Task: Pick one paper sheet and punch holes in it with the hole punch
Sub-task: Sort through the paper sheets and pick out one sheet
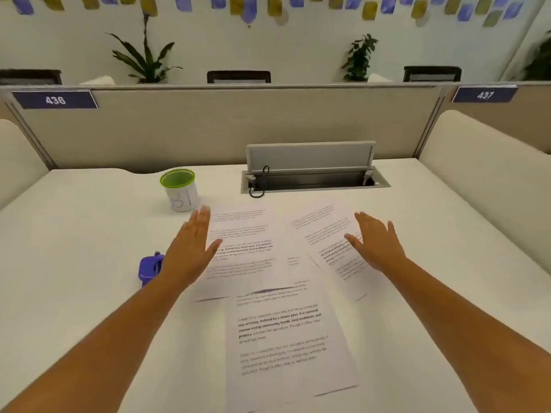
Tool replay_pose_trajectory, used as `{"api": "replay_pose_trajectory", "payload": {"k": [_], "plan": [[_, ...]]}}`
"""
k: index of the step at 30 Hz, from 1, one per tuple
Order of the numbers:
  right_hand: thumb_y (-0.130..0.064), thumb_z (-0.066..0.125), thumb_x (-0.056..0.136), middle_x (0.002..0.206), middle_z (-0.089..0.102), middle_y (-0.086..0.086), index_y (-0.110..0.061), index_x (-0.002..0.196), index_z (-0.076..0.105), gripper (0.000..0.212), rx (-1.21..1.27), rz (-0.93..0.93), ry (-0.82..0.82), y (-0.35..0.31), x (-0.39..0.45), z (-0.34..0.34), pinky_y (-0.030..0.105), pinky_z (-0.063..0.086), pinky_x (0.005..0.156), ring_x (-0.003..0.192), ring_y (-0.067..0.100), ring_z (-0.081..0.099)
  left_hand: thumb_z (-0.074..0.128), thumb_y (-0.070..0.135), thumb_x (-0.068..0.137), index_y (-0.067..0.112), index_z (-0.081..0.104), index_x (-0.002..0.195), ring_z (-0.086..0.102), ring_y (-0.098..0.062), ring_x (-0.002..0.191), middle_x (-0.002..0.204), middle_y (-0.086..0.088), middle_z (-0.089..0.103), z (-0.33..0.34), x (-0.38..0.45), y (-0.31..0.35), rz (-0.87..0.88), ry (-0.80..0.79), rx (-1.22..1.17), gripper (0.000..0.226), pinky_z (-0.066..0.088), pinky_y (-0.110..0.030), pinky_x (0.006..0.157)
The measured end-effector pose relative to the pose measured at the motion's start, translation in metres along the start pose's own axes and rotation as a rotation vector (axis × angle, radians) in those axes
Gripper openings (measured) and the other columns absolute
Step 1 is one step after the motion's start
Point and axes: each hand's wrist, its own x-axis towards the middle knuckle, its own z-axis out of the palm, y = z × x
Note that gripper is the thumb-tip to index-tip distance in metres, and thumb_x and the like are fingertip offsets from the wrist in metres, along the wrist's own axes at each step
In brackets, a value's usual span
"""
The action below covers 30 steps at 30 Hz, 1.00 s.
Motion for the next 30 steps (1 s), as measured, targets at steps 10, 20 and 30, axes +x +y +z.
{"api": "replay_pose_trajectory", "payload": {"k": [10,20,30], "plan": [[-0.047,0.022,0.099,0.160,-0.001,-0.004,-0.021,0.150,0.003,0.060,-0.048,0.005,-0.291,0.016,-0.025,0.033,0.046,0.000,0.119,0.147,0.015,0.000,0.013,0.065,0.084,0.014,-0.010,0.146,0.000,-0.018,0.146,0.158,0.000,-0.005,0.051,-0.041,-0.009,0.040,-0.296,0.008,0.084,0.005,-0.035,0.118],[-0.034,0.020,0.101,0.159,0.008,-0.006,-0.025,0.149,0.015,0.049,0.052,0.020,-0.120,0.010,-0.042,0.051,0.044,0.001,0.119,0.147,0.014,0.004,0.013,0.058,0.091,0.020,-0.004,0.148,0.004,-0.011,0.146,0.158,0.003,0.009,0.063,-0.056,-0.016,-0.008,-0.251,0.016,0.071,0.003,-0.034,0.119],[-0.039,0.058,0.087,0.137,0.049,0.011,-0.015,0.120,0.057,0.042,0.168,0.320,0.324,0.017,-0.046,0.054,0.048,0.027,0.104,0.128,0.031,0.042,0.036,0.041,0.095,0.013,0.033,0.142,0.033,-0.023,0.137,0.145,-0.007,0.040,0.056,-0.060,-0.010,-0.078,-0.124,-0.096,0.054,0.023,-0.037,0.114]]}}
